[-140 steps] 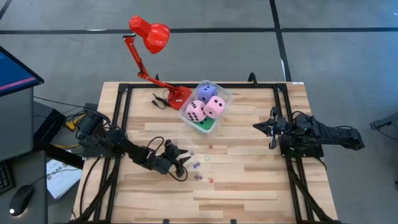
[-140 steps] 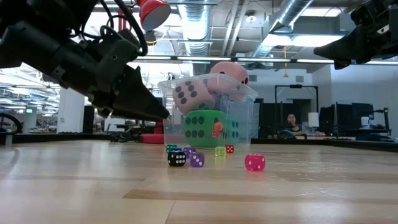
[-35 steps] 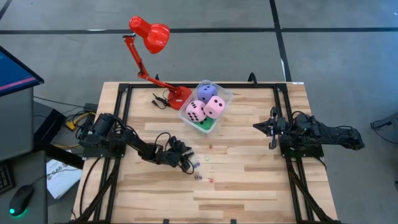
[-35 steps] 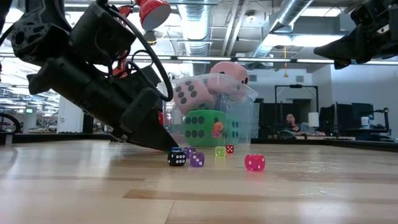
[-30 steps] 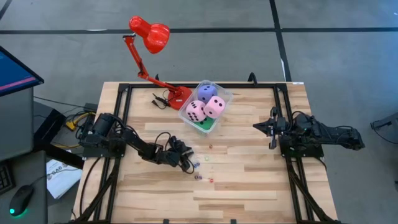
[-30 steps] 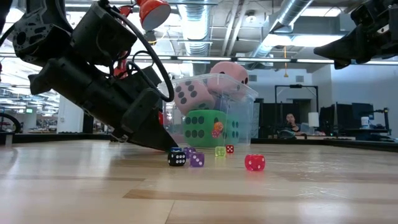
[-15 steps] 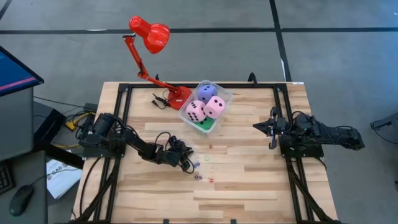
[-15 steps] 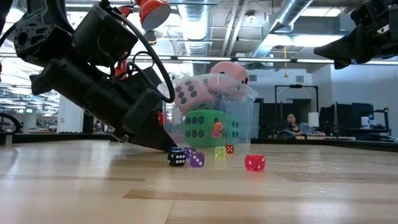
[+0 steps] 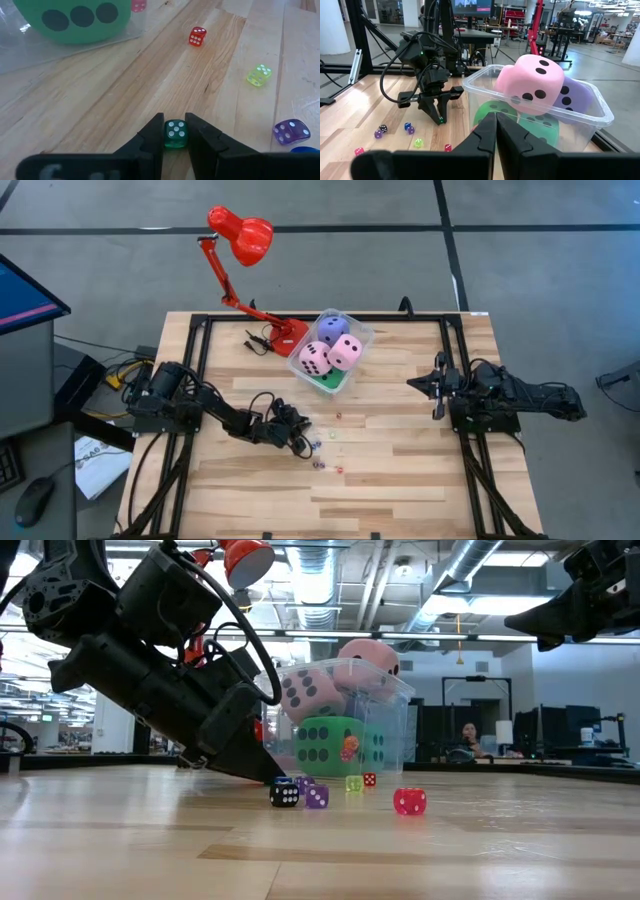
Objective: Pick & Place Dice
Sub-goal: Put the small green dice into the transparent bin, then put the small blue dice into the transparent bin
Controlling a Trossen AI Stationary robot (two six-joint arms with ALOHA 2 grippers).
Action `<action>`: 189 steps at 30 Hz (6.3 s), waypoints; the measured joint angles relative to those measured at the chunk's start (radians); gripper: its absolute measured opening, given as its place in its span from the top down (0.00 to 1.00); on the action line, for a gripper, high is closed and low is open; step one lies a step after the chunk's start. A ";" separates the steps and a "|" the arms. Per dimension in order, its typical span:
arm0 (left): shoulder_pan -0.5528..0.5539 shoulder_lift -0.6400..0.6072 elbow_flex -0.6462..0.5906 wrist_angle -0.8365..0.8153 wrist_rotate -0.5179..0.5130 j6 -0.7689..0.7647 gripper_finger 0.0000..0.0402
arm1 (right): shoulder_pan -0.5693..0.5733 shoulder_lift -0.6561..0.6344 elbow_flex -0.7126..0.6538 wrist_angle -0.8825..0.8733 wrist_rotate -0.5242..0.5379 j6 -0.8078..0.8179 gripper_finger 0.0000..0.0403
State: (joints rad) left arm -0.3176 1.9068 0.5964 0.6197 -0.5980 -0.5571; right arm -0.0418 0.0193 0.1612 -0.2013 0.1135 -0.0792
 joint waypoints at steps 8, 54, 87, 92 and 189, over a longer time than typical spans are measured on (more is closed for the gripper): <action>0.000 0.000 0.000 0.000 0.000 0.001 0.85 | 0.000 0.000 0.000 0.000 0.000 0.000 0.98; 0.292 -0.427 0.000 0.077 -0.038 0.400 0.86 | 0.000 0.000 0.000 0.007 0.000 0.000 0.98; 0.309 -0.427 0.000 0.084 0.029 0.396 0.72 | 0.000 0.000 0.000 0.002 0.000 0.000 0.98; 0.304 -0.434 0.000 0.096 0.136 0.396 0.75 | 0.000 0.000 0.000 0.008 0.000 0.000 0.98; -0.038 -0.376 0.000 -0.007 0.116 0.305 0.26 | 0.012 -0.001 0.000 -0.009 0.000 -0.007 0.98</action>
State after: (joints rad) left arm -0.3558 1.5305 0.5961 0.6123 -0.4824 -0.2523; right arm -0.0302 0.0185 0.1608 -0.2104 0.1135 -0.0864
